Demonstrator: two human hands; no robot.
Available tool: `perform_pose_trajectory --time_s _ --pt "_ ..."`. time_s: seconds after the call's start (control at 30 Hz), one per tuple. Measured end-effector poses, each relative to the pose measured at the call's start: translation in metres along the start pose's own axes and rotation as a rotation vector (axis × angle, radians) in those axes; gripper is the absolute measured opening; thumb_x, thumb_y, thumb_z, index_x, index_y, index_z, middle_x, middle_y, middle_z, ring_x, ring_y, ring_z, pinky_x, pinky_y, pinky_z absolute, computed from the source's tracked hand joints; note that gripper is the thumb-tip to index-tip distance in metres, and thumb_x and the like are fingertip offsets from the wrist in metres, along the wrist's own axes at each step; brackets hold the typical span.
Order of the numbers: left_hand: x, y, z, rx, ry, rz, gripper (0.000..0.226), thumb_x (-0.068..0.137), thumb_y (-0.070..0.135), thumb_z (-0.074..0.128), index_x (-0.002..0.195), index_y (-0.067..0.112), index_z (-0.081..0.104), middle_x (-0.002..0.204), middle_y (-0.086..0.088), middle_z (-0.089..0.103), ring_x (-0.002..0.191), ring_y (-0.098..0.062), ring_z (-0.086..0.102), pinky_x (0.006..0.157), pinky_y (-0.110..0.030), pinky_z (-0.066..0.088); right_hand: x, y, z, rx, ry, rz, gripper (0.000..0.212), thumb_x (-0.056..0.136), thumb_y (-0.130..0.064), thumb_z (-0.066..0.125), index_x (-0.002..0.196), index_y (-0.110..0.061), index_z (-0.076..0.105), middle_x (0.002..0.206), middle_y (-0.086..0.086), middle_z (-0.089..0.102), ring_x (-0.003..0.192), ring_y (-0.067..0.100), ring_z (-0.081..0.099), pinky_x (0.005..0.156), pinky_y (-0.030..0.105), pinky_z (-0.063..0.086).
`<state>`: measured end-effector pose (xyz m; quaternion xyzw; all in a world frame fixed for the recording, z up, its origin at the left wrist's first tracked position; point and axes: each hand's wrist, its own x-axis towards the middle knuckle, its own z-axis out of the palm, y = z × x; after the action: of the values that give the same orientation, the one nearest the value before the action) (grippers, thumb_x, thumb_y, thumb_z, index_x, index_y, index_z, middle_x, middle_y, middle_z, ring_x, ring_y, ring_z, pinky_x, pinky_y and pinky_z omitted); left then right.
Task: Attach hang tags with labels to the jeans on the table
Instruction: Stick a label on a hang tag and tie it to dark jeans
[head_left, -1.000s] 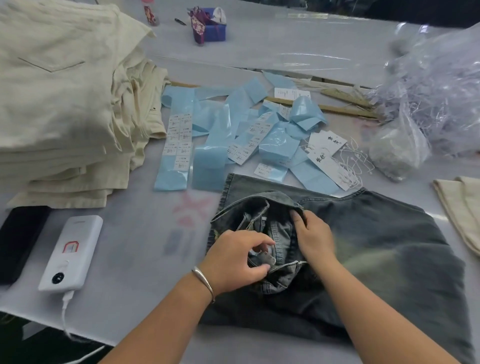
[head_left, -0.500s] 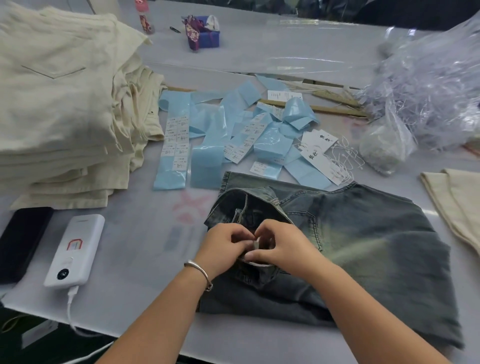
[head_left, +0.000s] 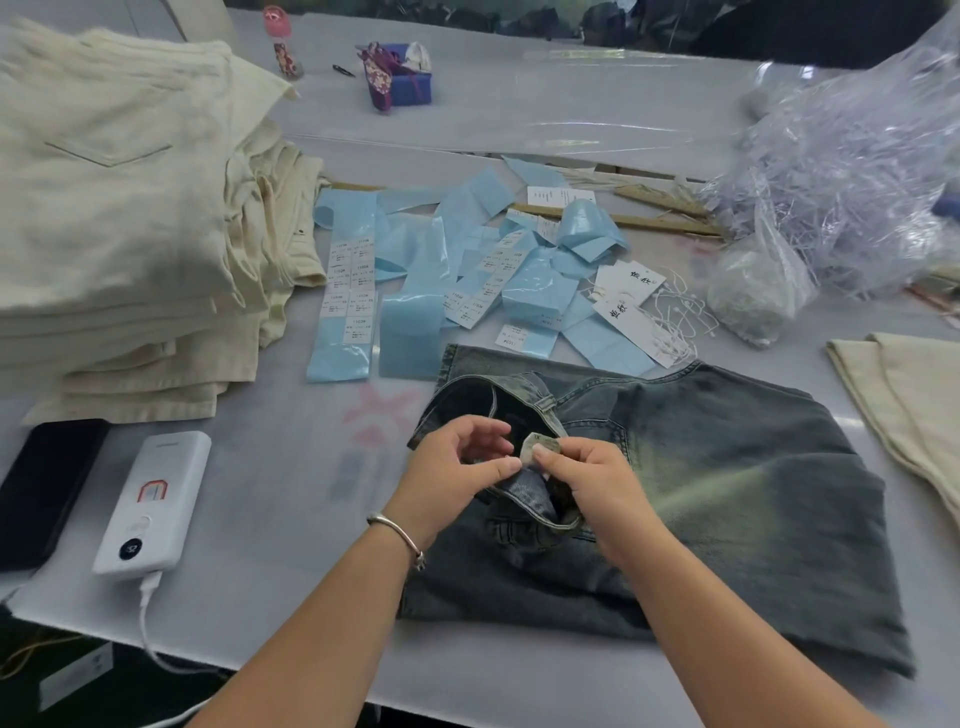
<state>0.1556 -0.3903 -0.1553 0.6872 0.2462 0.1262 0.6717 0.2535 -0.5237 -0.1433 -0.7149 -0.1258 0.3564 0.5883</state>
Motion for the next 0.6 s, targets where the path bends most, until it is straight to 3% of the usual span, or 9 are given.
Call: perform_pose_trajectory --time_s 0.17,0.37,0.43,0.5,0.6 --pt "-0.003 -0.005 0.006 0.049 0.011 0.015 0.017 0.081 0.009 0.076 0.097 0.014 0.072 0.088 -0.003 0.074 0.082 -0.01 0.067 0.079 -0.025 0.056 0.001 0.005 -0.009 0.14 -0.028 0.044 0.023 0.096 -0.016 0.055 0.092 -0.004 0.075 0.092 0.02 0.073 0.084 0.027 0.066 0.087 0.041 0.049" --pt "0.001 -0.01 0.006 0.152 -0.006 0.092 0.002 0.085 0.021 0.074 0.086 0.022 0.074 0.079 0.006 0.072 0.071 -0.002 0.063 0.068 -0.017 0.051 0.001 0.006 -0.013 0.188 -0.143 -0.012 0.021 0.093 -0.02 0.057 0.091 -0.011 0.076 0.088 0.011 0.073 0.078 0.018 0.066 0.07 0.026 0.052" --pt "0.005 -0.011 0.002 0.122 0.027 0.025 0.02 0.087 0.036 0.068 0.081 0.018 0.074 0.069 0.002 0.069 0.061 -0.005 0.059 0.062 -0.021 0.049 0.003 -0.001 -0.018 0.262 -0.124 -0.05 0.021 0.087 -0.027 0.059 0.088 -0.014 0.075 0.083 0.007 0.071 0.071 0.015 0.062 0.063 0.025 0.049" --pt "0.007 -0.011 -0.005 0.002 0.136 -0.11 0.046 0.084 0.054 0.055 0.079 0.012 0.072 0.059 -0.002 0.062 0.049 -0.007 0.053 0.051 -0.018 0.043 0.011 -0.011 -0.031 0.39 0.0 -0.108 0.021 0.086 -0.026 0.059 0.084 -0.012 0.075 0.078 0.007 0.07 0.068 0.014 0.062 0.06 0.021 0.05" --pt "0.008 -0.01 -0.013 0.002 0.265 -0.213 0.063 0.08 0.066 0.045 0.081 0.009 0.071 0.063 -0.005 0.063 0.058 -0.014 0.055 0.055 -0.024 0.044 0.026 -0.024 -0.055 0.347 0.271 -0.149 0.021 0.095 -0.012 0.054 0.082 -0.007 0.07 0.068 0.006 0.066 0.058 0.011 0.059 0.054 0.018 0.048"
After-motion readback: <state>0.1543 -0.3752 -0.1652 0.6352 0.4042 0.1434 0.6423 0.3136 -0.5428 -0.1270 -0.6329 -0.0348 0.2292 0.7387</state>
